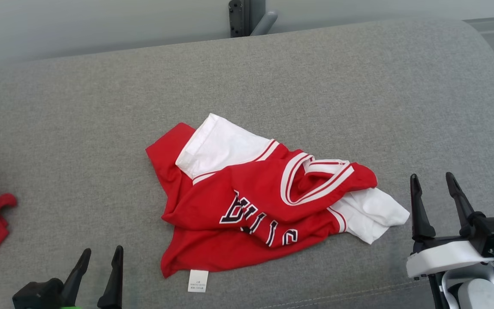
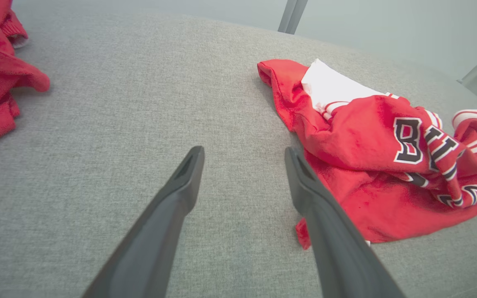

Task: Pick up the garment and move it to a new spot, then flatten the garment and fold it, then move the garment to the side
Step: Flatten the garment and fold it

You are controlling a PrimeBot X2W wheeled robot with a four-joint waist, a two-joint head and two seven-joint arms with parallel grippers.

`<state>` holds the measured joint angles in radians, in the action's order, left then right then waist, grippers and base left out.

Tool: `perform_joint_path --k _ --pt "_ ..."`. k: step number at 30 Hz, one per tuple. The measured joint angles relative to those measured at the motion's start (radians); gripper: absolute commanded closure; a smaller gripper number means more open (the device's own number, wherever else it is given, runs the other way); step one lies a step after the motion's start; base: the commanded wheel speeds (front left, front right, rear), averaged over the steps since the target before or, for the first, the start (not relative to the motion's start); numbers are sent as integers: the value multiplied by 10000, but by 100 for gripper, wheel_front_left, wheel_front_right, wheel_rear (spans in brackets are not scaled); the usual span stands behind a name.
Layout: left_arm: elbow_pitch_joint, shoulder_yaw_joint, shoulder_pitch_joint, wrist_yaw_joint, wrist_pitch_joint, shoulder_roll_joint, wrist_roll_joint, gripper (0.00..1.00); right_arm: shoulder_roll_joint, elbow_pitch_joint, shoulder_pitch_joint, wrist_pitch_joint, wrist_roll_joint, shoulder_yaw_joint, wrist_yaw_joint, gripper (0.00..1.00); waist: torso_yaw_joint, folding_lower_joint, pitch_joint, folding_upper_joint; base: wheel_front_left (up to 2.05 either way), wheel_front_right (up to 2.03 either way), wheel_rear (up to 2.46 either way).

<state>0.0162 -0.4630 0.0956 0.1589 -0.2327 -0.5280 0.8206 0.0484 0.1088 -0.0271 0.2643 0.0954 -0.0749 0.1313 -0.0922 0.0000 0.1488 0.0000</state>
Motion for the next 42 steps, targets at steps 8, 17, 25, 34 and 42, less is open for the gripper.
perform_joint_path --k 8,17,25,34,42 --pt "113 1154 269 -215 -297 533 -2056 0 8 -121 329 -2 -629 -777 0 0 188 0 -515 0 0 0 0" --pt "326 3141 1226 -1655 -297 2435 -4188 0 8 267 566 -2 -1126 -1028 0 0 80 0 -846 1 0 0 0" --pt "537 4468 1299 -2600 -299 3534 -5404 0 6 263 562 -2 -1170 -802 0 0 33 0 -846 1 0 0 0" --pt "1233 4240 1313 -2836 -290 3751 -5666 0 1193 1070 136 0 -963 943 0 0 -26 0 -628 0 0 0 0" --pt "1277 2727 920 -2895 1555 3239 -4638 0 3342 2004 -1064 -2052 422 3231 2 0 -30 0 -225 1 0 0 0"
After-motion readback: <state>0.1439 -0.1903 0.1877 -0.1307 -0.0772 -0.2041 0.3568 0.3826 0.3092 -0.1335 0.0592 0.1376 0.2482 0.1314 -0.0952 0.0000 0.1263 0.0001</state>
